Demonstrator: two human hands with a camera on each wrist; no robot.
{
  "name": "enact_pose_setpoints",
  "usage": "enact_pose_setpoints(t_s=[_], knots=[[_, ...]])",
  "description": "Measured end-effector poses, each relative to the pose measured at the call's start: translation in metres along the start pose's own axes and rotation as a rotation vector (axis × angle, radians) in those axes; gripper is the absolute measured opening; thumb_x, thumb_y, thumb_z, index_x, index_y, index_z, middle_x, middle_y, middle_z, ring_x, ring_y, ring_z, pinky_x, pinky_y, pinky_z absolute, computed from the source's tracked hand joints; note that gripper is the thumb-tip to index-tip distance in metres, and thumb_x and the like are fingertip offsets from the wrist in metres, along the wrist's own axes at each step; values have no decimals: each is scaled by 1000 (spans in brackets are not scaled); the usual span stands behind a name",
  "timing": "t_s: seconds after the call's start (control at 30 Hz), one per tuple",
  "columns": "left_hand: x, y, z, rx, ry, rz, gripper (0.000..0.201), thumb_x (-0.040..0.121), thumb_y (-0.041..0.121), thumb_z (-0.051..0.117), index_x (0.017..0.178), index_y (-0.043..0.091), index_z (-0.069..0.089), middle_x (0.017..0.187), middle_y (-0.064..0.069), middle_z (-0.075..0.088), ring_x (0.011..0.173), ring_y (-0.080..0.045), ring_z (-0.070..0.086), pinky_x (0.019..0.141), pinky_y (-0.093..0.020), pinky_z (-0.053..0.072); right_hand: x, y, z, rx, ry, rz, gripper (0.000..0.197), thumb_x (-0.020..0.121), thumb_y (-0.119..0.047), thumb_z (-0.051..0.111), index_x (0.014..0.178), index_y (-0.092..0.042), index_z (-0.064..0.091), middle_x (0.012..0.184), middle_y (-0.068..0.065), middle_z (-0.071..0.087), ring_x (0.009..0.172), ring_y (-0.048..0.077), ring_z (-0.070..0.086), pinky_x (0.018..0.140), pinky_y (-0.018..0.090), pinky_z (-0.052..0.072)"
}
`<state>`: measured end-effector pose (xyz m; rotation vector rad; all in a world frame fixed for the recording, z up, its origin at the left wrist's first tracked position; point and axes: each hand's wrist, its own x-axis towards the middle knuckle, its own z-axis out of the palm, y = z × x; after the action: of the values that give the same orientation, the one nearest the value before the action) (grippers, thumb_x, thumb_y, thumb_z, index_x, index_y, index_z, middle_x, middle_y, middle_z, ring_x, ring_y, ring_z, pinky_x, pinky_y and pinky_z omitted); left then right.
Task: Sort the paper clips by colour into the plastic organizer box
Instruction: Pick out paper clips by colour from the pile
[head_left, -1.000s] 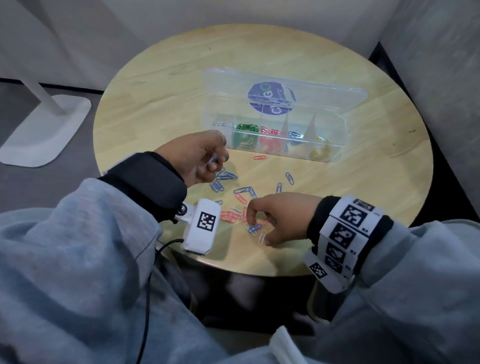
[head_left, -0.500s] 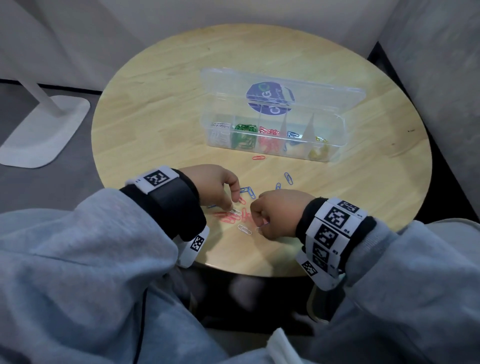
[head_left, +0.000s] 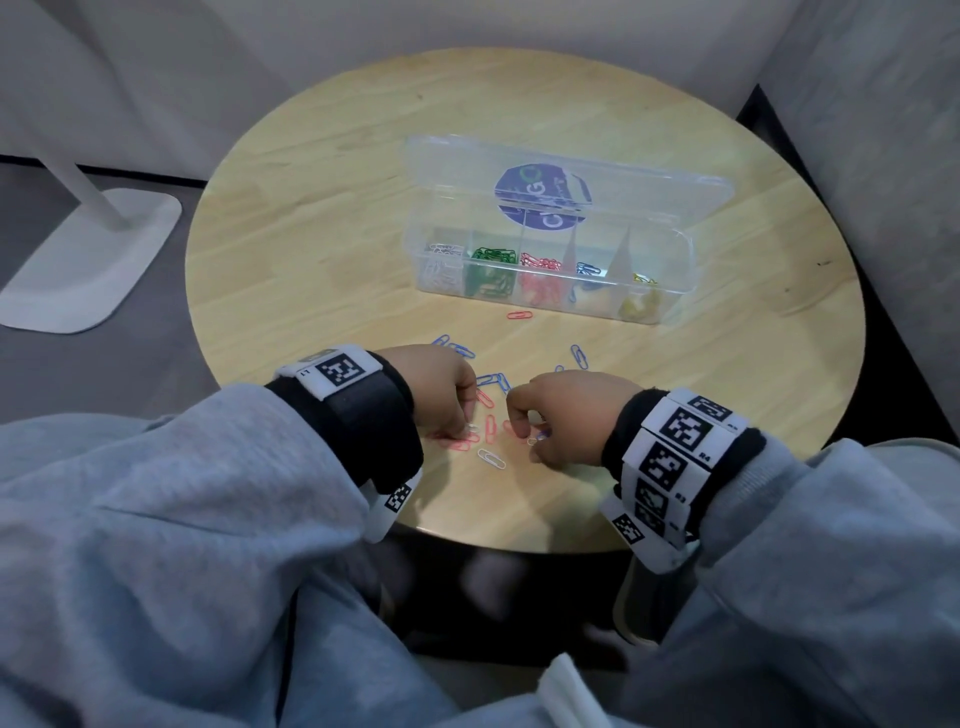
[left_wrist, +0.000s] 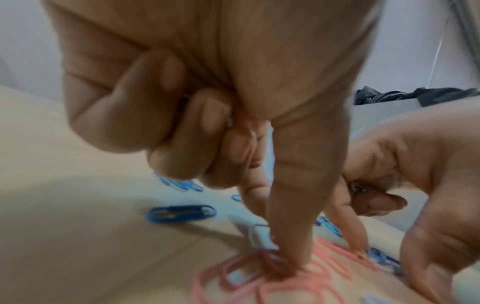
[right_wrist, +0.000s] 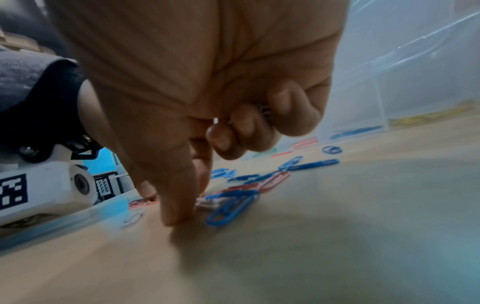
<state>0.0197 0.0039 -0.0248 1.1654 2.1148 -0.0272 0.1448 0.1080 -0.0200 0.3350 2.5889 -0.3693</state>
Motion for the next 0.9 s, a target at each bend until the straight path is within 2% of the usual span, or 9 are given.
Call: enact_pose_setpoints(t_s=[0.1,0.2,0.37,0.5,0.57,0.63,0.7,0.77,0.9], knots=[[-4,-3,-6,-65,3,2,11,79,25,66,71,23,58,58,7,52,55,-9,45,53,-22,32,0,0,0,2,0,38,16,81,-28,65,95,-23,59,100,-2,57,94,20,55,71,24,36],[-8,-7,-18,-286,-28,13,17,80,21,66,67,21,56,60,4,49,56,-13,42,55,-24,32,2,1,0,19,-49,49,18,82,-25,63,69,-25,51,83,-6,54,82,18,51,69,24,36],[-12,-8,-34,-816,38,-59,26,86,1,54,63,14,49,54,1,49,36,-3,37,37,-12,26,-2,4,0,117,-69,82,10,74,-16,59,67,-22,57,71,-3,58,69,17,55,63,25,45],[-15,-10,-42,-1156,92,-57,20,85,3,49,67,11,47,64,-4,53,39,-4,49,35,-10,31,-5,19,-16,697,-5,90,25,81,-2,56,61,-16,49,63,1,58,47,6,50,48,13,42],[-18,-12,-47,-1316,105,-46,17,80,5,51,65,10,47,64,-4,57,41,-5,55,34,-10,33,-5,23,-20,1212,4,91,30,87,9,45,65,-11,43,60,7,58,51,18,52,45,18,44],[-19,-15,-49,-1410,115,-39,31,85,2,42,55,9,50,61,-5,59,41,-7,58,35,-10,36,-3,23,-18,1465,15,116,31,89,11,38,68,-11,40,54,8,58,50,22,52,41,22,43],[-19,-17,-50,-1441,135,-44,50,86,-1,35,41,11,53,60,-5,59,42,-7,57,36,-10,38,-1,20,-14,1475,21,150,30,88,12,35,71,-12,41,52,7,57,44,17,52,38,19,41],[-20,-16,-50,-1434,159,-54,44,84,-2,34,46,11,49,63,-5,57,41,-7,55,36,-11,37,1,16,-12,1381,6,159,29,86,12,36,75,-14,44,49,2,54,42,15,49,36,18,38],[-19,-14,-48,-1386,166,-82,27,83,-2,33,60,12,38,67,-5,54,39,-6,51,34,-10,31,0,-2,-8,710,-49,53,14,82,-11,60,81,-23,52,57,-7,48,51,12,46,51,23,38]])
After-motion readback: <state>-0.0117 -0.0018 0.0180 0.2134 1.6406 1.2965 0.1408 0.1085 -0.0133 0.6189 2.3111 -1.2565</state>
